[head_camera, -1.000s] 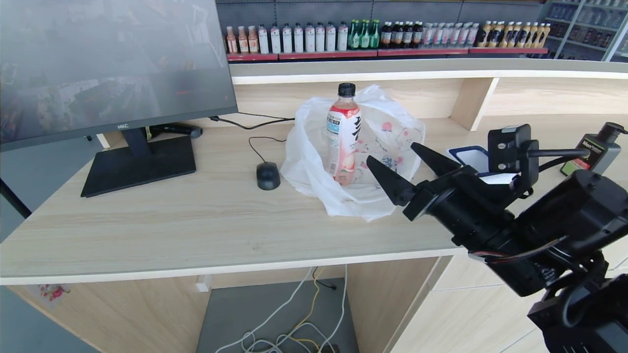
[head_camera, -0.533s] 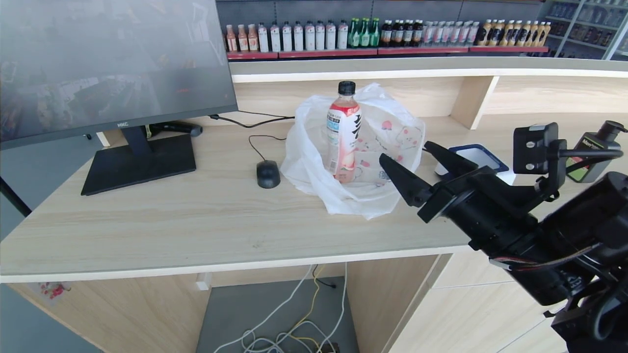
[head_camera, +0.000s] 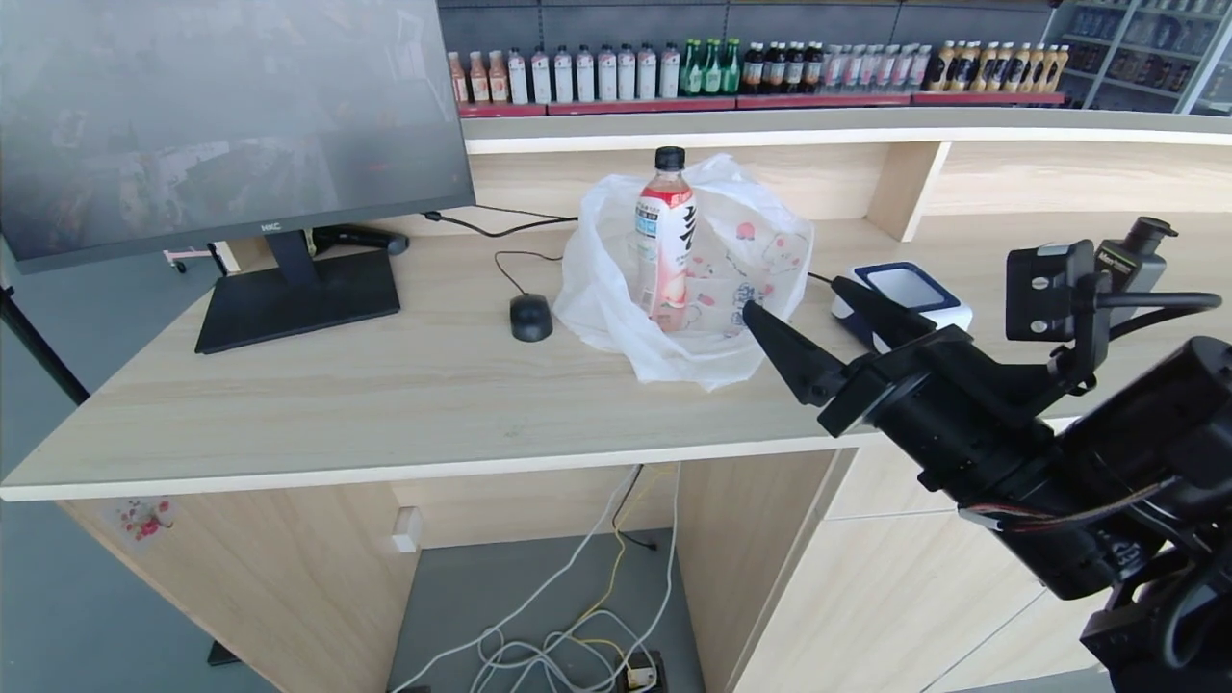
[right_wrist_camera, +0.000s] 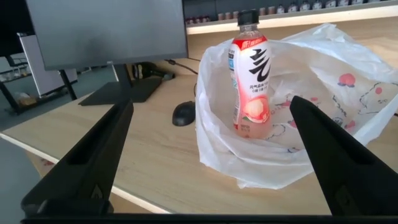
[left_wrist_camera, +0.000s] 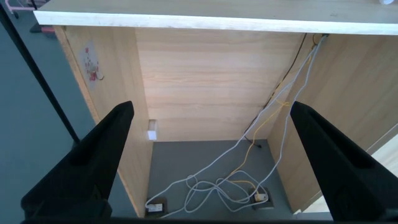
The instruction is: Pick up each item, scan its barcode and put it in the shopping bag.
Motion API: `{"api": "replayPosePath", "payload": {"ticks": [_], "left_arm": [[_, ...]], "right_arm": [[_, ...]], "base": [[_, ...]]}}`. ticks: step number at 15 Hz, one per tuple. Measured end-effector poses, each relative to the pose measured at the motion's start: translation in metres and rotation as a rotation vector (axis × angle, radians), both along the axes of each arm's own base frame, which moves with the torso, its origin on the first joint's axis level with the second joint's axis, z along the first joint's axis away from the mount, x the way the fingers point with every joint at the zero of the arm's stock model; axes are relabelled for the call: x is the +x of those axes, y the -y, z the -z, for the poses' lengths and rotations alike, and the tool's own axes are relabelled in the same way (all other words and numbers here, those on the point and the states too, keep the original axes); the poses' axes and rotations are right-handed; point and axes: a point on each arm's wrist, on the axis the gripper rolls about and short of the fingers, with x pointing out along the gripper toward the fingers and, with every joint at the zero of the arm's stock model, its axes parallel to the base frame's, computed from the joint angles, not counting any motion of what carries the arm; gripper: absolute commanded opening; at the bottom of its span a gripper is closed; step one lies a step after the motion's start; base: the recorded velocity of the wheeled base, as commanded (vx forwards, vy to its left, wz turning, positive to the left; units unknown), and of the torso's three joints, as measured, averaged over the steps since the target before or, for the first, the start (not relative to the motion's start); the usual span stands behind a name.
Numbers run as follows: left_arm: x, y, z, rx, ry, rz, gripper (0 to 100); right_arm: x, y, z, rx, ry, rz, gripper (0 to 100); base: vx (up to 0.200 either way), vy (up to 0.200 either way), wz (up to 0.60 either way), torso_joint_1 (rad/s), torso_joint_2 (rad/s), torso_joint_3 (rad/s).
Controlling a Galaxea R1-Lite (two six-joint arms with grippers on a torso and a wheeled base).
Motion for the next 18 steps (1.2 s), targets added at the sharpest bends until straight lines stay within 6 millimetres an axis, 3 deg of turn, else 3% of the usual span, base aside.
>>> {"api": "replayPosePath", "payload": {"ticks": [18], "left_arm": [[0.0, 0.0, -0.0002, -0.033, 0.002, -0.002, 100]], "right_arm": [[0.0064, -0.0038, -0.0029, 0.008, 0.015, 0.003, 100]], "base": [[0.0, -0.2, 0.0, 0.006, 0.0, 0.001]]}}
